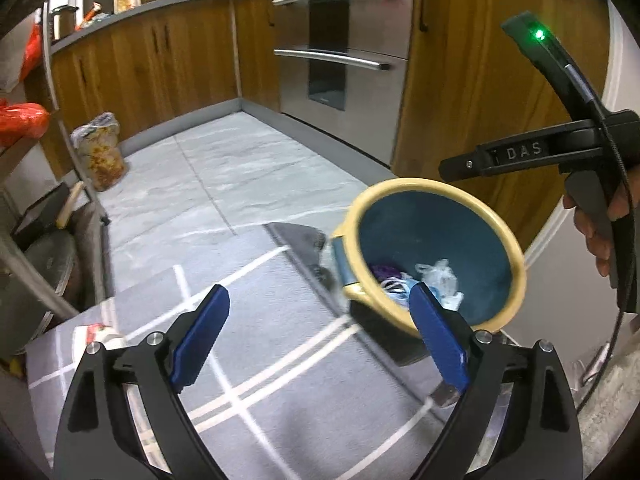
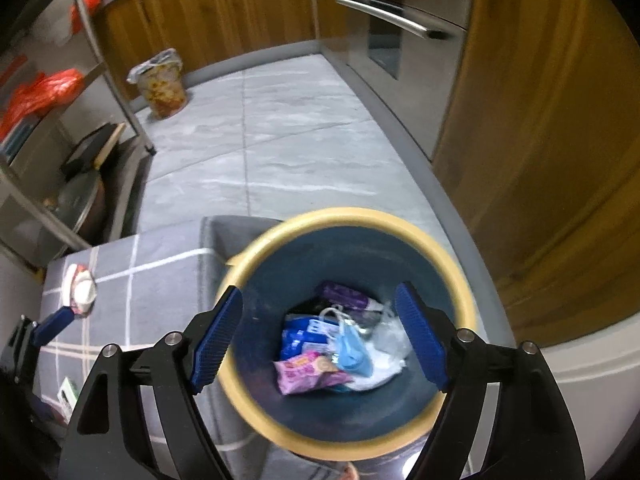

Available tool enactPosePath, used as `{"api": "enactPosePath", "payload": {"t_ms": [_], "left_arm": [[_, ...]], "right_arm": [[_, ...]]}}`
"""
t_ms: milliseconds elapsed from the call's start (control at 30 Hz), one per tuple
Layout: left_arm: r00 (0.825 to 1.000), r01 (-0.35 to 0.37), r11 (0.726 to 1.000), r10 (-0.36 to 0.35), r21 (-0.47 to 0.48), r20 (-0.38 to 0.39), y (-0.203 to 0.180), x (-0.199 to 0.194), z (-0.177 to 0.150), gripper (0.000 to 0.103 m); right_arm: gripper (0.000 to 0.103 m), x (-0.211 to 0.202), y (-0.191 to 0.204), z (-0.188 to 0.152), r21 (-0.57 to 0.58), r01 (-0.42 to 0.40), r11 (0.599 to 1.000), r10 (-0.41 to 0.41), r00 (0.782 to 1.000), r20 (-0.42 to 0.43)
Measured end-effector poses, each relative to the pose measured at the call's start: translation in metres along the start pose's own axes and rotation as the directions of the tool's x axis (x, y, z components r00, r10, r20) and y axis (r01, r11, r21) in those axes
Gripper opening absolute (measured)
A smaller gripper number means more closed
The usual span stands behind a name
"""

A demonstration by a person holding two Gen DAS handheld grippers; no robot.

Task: Collect trash
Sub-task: 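Move both tools back over the mat toward the box and cup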

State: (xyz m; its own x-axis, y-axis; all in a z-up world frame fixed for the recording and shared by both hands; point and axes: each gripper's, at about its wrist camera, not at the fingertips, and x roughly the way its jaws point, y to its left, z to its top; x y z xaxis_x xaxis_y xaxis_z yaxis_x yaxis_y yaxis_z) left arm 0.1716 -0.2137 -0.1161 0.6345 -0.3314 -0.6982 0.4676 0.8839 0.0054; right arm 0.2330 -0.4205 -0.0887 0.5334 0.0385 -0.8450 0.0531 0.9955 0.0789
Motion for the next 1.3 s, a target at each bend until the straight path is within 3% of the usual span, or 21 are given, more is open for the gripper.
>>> {"api": "enactPosePath", "payload": {"t_ms": [533, 933, 1133, 1300], "left_arm": [[0.993, -0.121, 0.990, 0.121, -0.074, -0.009, 0.064, -0.029, -0.023, 0.093], [0.983, -0.180, 0.972, 0.173, -0.151, -0.061, 0.113, -0.057, -0.053, 0.093], [0.963, -0.250, 0.940, 0.216, -0.233, -0.161, 0.149, -0.075, -0.092, 0.093], [0.947, -0.301, 0.891, 0.236, -0.339, -0.219, 0.173, -0.095, -0.120, 0.093]], "right_arm": [[0.085, 0.005, 0.123, 0.019, -0.157, -0.144, 0.977, 0.150, 0.988, 0.024], [0.085, 0.030, 0.193, 0.021, -0.169, -0.221, 0.960, 0.217, 0.975, -0.042], [0.085, 0.049, 0.232, 0.015, -0.200, -0.250, 0.947, 0.234, 0.967, -0.099], [0.085, 0.056, 0.259, 0.008, -0.236, -0.269, 0.934, 0.245, 0.961, -0.128]]}}
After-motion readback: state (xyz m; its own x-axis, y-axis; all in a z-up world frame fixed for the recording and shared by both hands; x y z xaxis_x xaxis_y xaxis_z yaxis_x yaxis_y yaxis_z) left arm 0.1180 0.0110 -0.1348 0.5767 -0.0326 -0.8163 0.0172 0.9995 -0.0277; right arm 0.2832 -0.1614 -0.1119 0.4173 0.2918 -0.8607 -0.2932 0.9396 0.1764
